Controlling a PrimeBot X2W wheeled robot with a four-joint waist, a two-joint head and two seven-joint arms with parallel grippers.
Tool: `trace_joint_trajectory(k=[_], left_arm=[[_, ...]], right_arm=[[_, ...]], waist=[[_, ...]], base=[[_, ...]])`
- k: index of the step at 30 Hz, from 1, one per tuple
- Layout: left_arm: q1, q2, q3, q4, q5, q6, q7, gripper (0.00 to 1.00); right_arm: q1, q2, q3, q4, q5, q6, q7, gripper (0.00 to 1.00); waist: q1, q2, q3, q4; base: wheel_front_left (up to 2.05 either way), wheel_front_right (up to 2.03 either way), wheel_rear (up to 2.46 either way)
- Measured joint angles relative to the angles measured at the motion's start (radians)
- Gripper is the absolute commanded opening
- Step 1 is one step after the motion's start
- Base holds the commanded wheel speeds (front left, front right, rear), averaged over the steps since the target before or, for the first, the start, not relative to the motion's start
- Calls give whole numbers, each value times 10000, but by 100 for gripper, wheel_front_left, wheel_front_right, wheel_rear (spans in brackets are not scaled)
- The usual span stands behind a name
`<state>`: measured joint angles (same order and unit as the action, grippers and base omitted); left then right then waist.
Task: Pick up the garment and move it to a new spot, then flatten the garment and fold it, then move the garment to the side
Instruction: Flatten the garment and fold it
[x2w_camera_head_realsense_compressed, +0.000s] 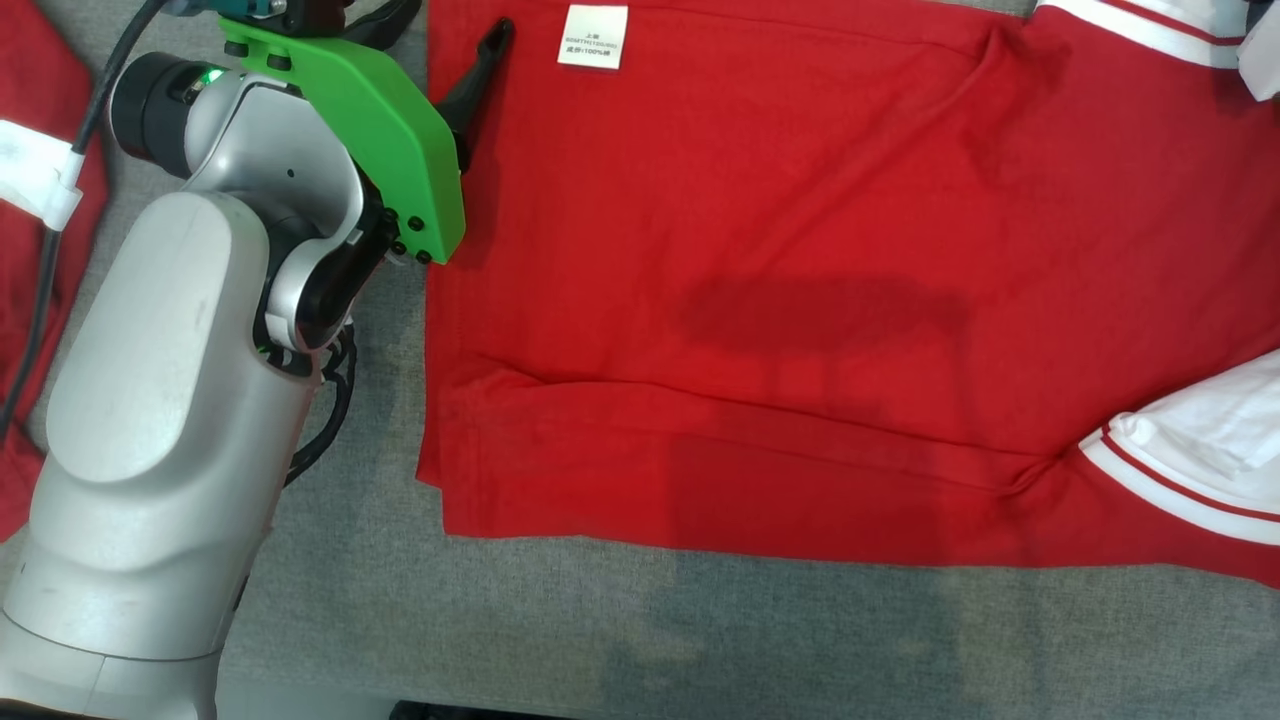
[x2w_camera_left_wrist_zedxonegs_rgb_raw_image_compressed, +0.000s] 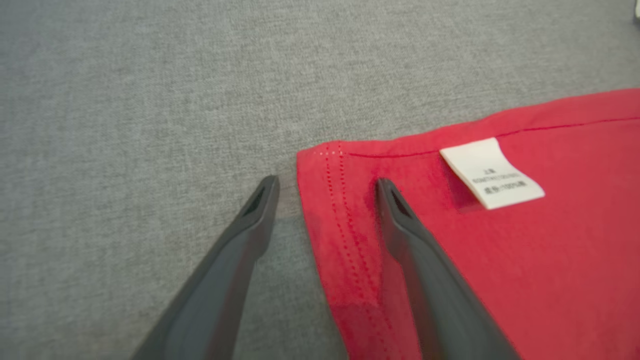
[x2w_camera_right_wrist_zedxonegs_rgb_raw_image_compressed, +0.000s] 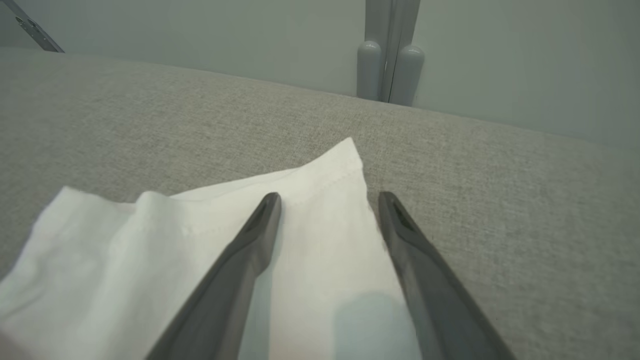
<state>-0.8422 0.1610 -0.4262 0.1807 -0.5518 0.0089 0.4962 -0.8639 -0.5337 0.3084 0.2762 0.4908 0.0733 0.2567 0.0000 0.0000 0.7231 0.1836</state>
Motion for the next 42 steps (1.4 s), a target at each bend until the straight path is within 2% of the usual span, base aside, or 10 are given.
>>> trace_joint_trajectory(k=[1,4,6,9,10,11,12,14,24,42], left_arm=[[-3,-29,13,38,0,0,-2,100],[-39,-54,25,167,6,0,-84,100],[-80,-54,56,249,-4,-61,-90,100],[-116,-40,107,328,-81,-102,-90,100],[-127,-36,128,351,-82,-140,-92,75],[-139,-42,119,378,-92,-196,-104,35],[-159,-36,117,397,-105,-263,-144,5],[-188,-29,130,493,-201,-337,-226,0],[-52,-23,121,989,-491,-786,-629,0],[930,240,746,940,-610,-746,-1893,0]], right_arm=[[-50,31,52,84,-2,4,0,49],[-155,173,115,236,-2,59,-2,12],[-241,217,153,313,0,86,-2,0],[-361,316,199,430,23,144,-6,0],[-385,364,230,466,25,146,-13,0],[-397,385,236,495,27,148,-25,0],[-406,378,230,525,27,151,-88,0],[-419,391,259,635,27,228,-268,0],[-321,627,382,779,121,322,-1260,0],[715,568,278,894,715,408,-2125,0]], waist=[[0,0,6,25],[-1,0,5,54],[0,0,10,49],[-1,0,18,4],[-1,0,20,-27],[-1,0,19,-62],[-1,0,19,-90],[-1,0,5,-145],[0,0,-498,-432],[0,0,-1702,-747]], base=[[0,0,0],[0,0,0],[0,0,0],[0,0,0],[0,0,0],[0,0,0],[0,0,0],[0,0,0],[0,0,0],[0,0,0]])
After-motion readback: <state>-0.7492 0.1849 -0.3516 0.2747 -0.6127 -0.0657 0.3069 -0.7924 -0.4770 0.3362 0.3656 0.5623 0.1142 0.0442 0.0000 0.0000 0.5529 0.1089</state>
